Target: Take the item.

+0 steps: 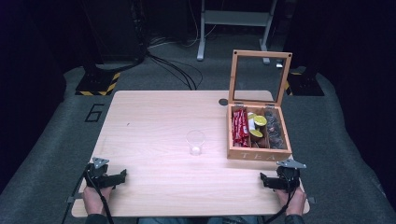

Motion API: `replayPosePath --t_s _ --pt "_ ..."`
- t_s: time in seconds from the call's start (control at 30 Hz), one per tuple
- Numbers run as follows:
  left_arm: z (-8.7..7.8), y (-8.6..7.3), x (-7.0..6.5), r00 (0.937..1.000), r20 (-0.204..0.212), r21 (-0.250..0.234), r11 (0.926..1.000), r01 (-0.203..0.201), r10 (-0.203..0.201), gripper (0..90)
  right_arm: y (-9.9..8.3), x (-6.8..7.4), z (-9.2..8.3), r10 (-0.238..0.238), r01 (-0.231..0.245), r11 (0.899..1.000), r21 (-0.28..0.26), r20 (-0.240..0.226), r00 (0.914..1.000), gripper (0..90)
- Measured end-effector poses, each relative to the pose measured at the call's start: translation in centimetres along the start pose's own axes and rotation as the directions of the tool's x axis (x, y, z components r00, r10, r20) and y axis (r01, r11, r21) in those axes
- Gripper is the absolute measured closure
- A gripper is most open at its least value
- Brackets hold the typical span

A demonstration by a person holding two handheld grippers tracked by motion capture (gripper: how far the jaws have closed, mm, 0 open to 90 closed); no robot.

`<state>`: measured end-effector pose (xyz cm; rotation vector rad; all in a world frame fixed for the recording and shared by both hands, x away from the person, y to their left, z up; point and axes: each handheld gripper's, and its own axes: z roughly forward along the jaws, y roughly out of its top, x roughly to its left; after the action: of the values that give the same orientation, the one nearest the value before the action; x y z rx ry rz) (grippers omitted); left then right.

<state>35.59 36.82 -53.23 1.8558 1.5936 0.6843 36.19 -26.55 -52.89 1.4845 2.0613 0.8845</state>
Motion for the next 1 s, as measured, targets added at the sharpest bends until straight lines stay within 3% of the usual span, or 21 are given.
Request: replayPosePath --t_s 0.3,0.57,1.0 --pt "0.1 0.0 -0.1 1.0 -0.001 -0.002 1.0 -0.002 0.002 0.2 0.3 -0.5 -0.9 0.03 -0.031 0.999 -0.014 -0.046 0.9985 7.5" --pt "0.1 0.0 -0.1 1.0 -0.002 -0.002 1.0 0.001 -0.001 0.2 2.3 -0.3 -3.2 0.025 -0.025 1.0 -0.009 -0.082 0.9963 8.8" --pt "0.0 0.0 -0.1 1.0 -0.001 0.004 1.0 0.002 -0.002 0.2 5.4 -1.1 -6.0 0.021 -0.026 0.999 -0.045 -0.106 0.9941 10.1"
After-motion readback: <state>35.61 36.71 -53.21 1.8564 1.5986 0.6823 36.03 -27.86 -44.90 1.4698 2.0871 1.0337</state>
